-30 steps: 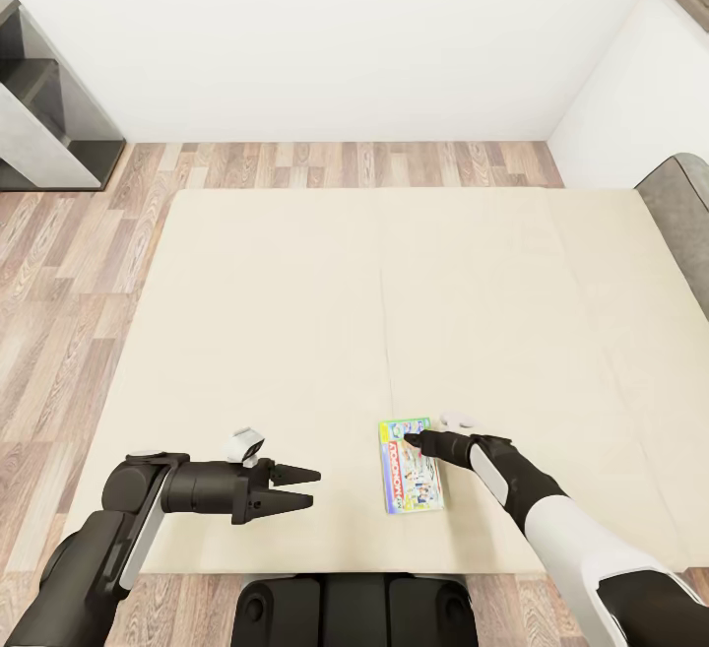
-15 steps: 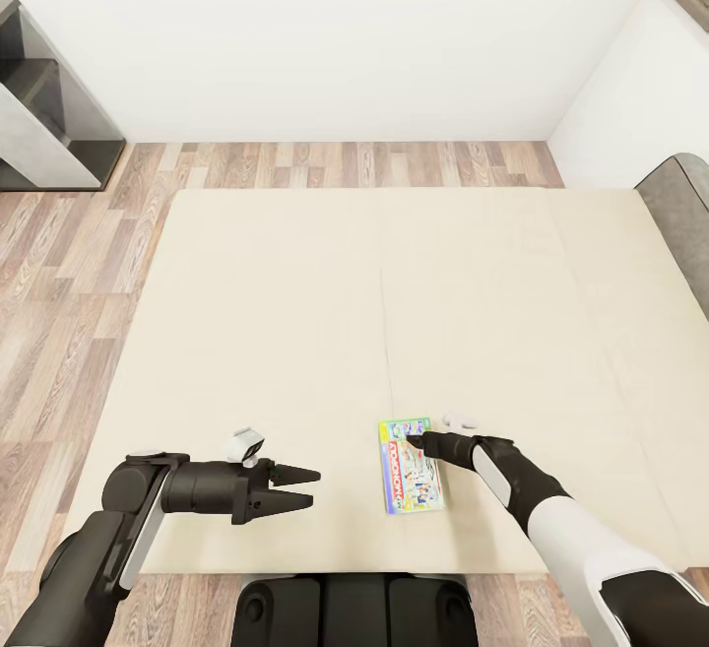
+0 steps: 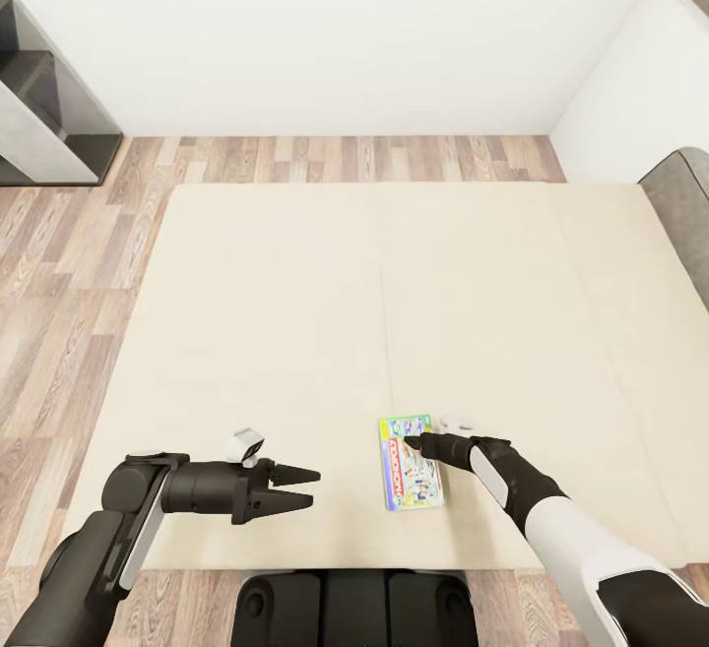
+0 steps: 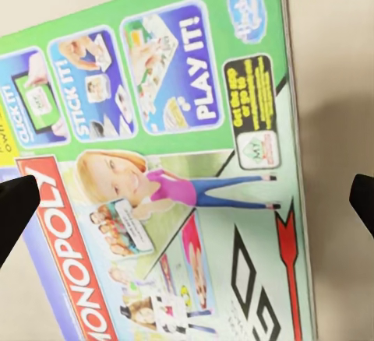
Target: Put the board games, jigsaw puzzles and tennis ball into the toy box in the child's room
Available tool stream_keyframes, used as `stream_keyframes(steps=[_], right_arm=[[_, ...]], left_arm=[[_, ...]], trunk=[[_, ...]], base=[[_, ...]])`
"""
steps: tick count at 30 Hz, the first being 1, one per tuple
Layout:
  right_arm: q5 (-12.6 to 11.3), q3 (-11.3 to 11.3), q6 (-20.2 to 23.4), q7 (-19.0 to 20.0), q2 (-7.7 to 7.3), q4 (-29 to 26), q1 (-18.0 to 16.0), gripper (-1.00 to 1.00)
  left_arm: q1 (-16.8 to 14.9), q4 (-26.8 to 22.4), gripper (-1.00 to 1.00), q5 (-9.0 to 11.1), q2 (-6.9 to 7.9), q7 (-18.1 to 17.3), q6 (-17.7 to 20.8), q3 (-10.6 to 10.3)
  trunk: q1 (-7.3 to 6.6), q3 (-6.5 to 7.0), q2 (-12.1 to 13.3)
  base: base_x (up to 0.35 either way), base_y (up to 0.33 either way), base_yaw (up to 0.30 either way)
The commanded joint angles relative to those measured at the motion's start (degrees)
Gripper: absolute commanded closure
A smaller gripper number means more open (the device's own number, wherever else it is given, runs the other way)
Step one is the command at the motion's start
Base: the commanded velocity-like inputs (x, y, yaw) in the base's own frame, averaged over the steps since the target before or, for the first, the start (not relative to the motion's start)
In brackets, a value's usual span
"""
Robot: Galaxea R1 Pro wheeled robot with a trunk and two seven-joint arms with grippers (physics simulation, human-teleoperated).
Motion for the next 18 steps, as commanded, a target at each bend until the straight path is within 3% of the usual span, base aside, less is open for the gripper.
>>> stream_keyframes(steps=[1,18], right_arm=[[-0.2,0.3,0.2,0.0,-0.06,-0.1,0.0,-1.0],[-0.2,0.3,0.1,0.1,-0.1,-0.1,0.0,-1.0]], left_arm=[[0.0,0.0,-1.0,0.1,0.06,-0.1,0.6,-0.1],[0.0,0.0,-1.0,0.1,0.06,-0.1,0.6,-0.1]], trunk=[[0.03,-0.09,-0.1],[0.03,-0.44,-0.1]], base=[[0.0,0.0,0.0],[0.0,0.0,0.0]])
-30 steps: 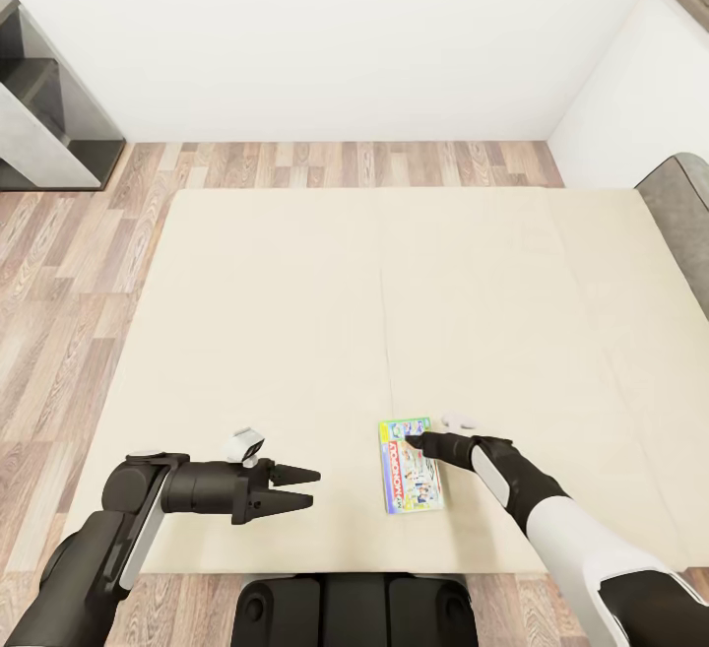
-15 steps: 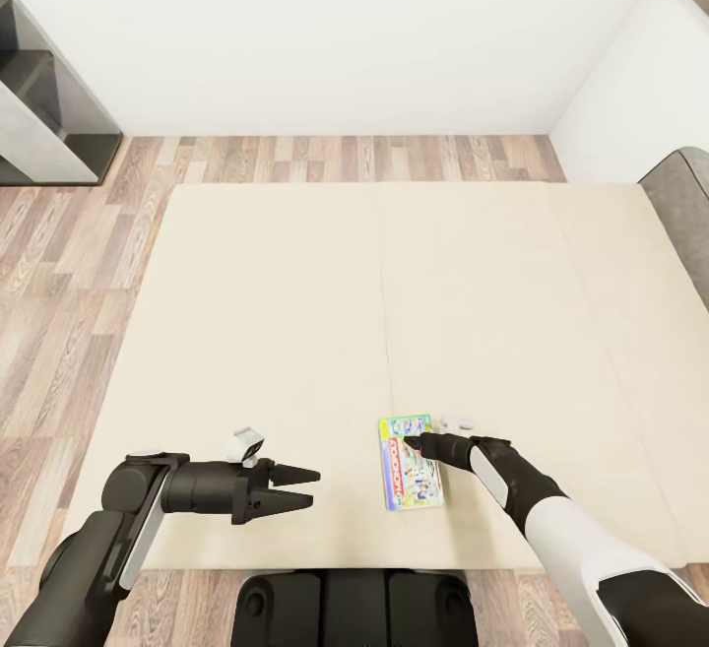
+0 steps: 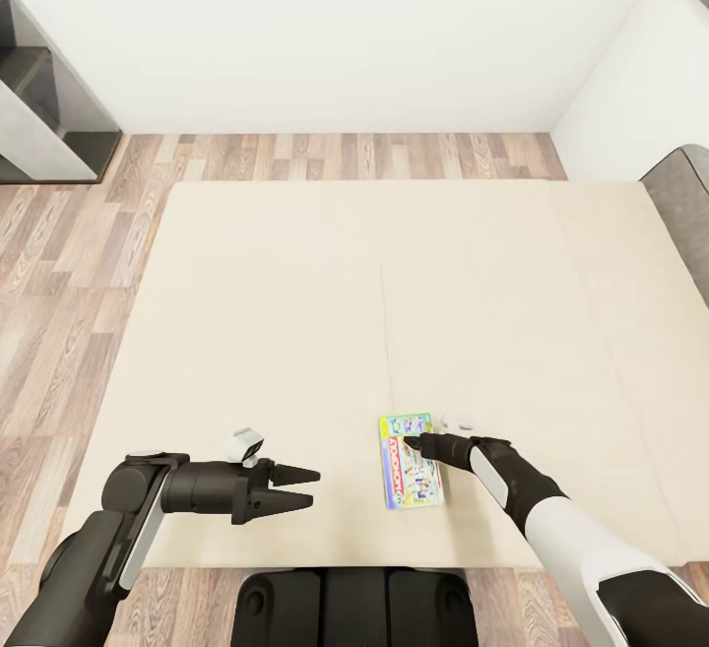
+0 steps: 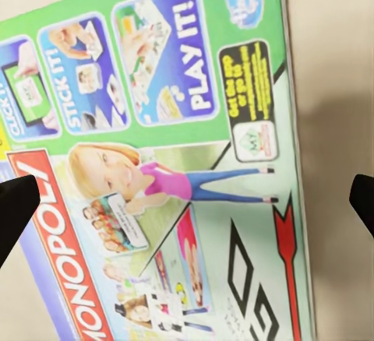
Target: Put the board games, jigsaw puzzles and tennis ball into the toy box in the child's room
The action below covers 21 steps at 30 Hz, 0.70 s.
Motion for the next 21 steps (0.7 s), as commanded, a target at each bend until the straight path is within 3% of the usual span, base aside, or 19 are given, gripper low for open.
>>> stream_keyframes(steps=[1,21], right_arm=[[-0.2,0.3,0.2,0.0,-0.06,-0.1,0.0,-1.0],[-0.1,0.3,0.2,0.0,-0.06,-0.1,0.0,-1.0]], left_arm=[[0.0,0.0,-1.0,0.1,0.05,-0.1,0.6,-0.1],[0.0,0.0,-1.0,0.1,0.02,-0.1,0.6,-0.1]], trunk=[[0.03,-0.06,-0.1],[0.03,-0.07,-0.1]], base=[[0.0,0.0,0.0],[0.0,0.01,0.0]])
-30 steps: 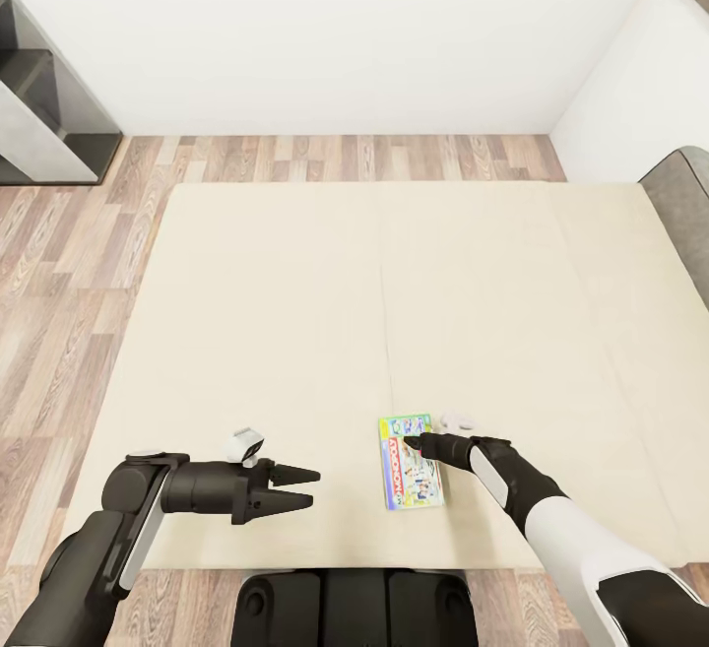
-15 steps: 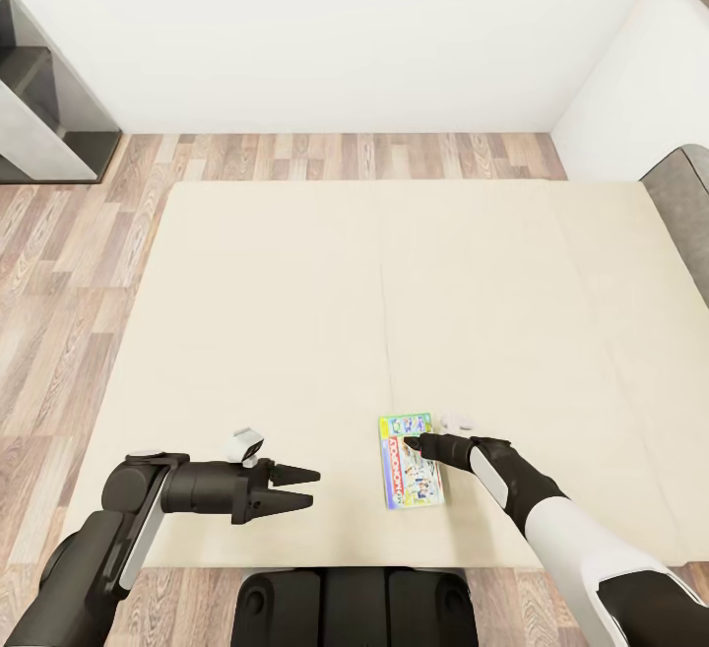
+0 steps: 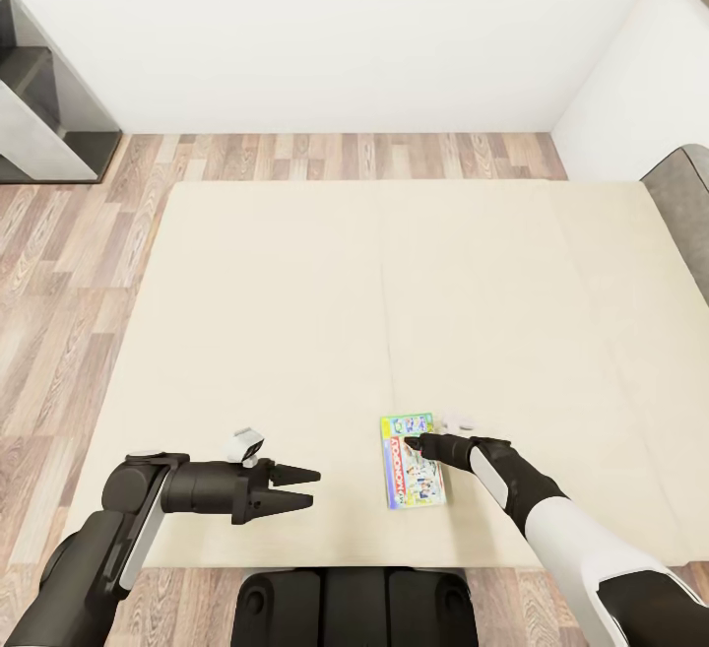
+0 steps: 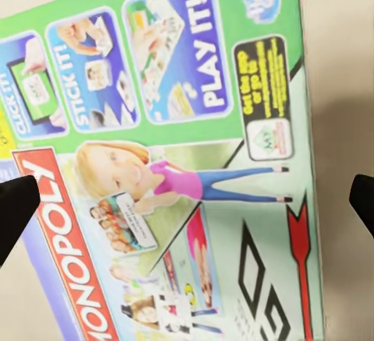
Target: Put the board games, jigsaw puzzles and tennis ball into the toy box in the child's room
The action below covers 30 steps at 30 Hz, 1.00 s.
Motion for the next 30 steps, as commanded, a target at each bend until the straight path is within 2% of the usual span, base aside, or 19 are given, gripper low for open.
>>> stream_keyframes(steps=[1,30], right_arm=[[-0.2,0.3,0.3,0.0,-0.05,-0.1,0.0,-1.0],[-0.2,0.3,0.4,0.0,0.01,-0.1,0.0,-1.0]], left_arm=[[0.0,0.0,-1.0,0.1,0.04,-0.1,0.6,-0.1],[0.0,0.0,-1.0,0.1,0.12,-0.1,0.6,-0.1]], trunk=[[0.03,-0.06,-0.1],[0.03,-0.06,-0.1]], base=[[0.0,0.107,0.0],[0.0,0.076,0.0]])
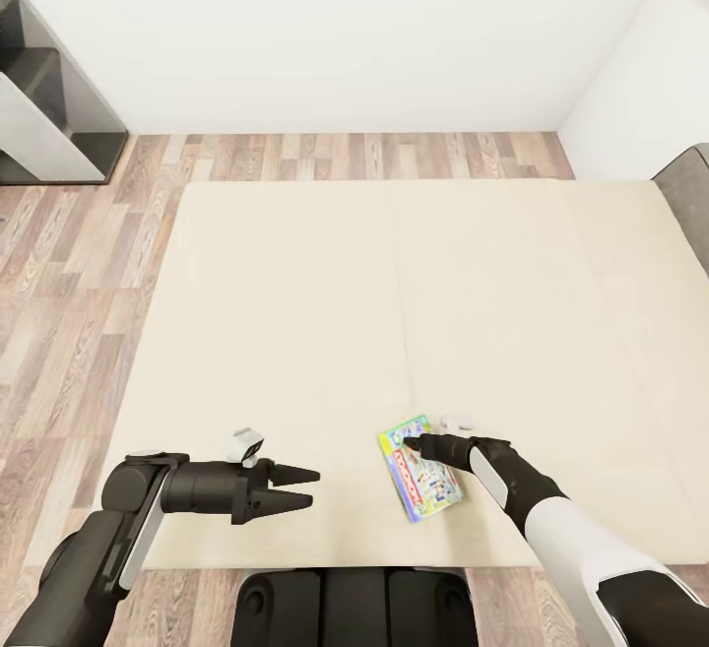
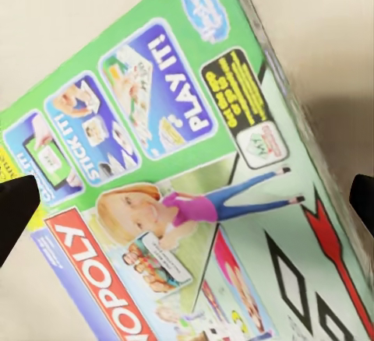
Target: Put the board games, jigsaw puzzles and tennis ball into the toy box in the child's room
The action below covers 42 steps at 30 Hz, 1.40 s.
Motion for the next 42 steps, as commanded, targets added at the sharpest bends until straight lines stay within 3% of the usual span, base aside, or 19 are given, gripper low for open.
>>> stream_keyframes(steps=[1,14,23,42], right_arm=[[-0.2,0.3,0.3,0.0,-0.07,-0.1,0.0,-1.0],[-0.4,0.3,1.0,0.1,-0.19,0.0,0.0,-1.0],[-0.3,0.4,4.1,0.1,-0.39,0.1,0.0,-1.0],[-0.3,0.4,4.6,0.1,-0.12,0.1,0.1,-1.0]], left_arm=[[0.0,0.0,-1.0,0.1,0.05,-0.1,0.6,-0.1],[0.0,0.0,-1.0,0.2,0.05,-0.1,0.6,-0.1],[0.0,0.0,-1.0,0.2,0.05,-0.1,0.6,-0.1],[0.0,0.0,-1.0,0.2,0.04,-0.1,0.6,-0.1]], trunk=[[0.03,-0.06,-0.1],[0.03,-0.06,-0.1],[0.03,-0.06,-0.1],[0.03,-0.06,-0.1]], base=[[0.0,0.035,0.0],[0.0,0.005,0.0],[0.0,0.0,0.0],[0.0,0.018,0.0]])
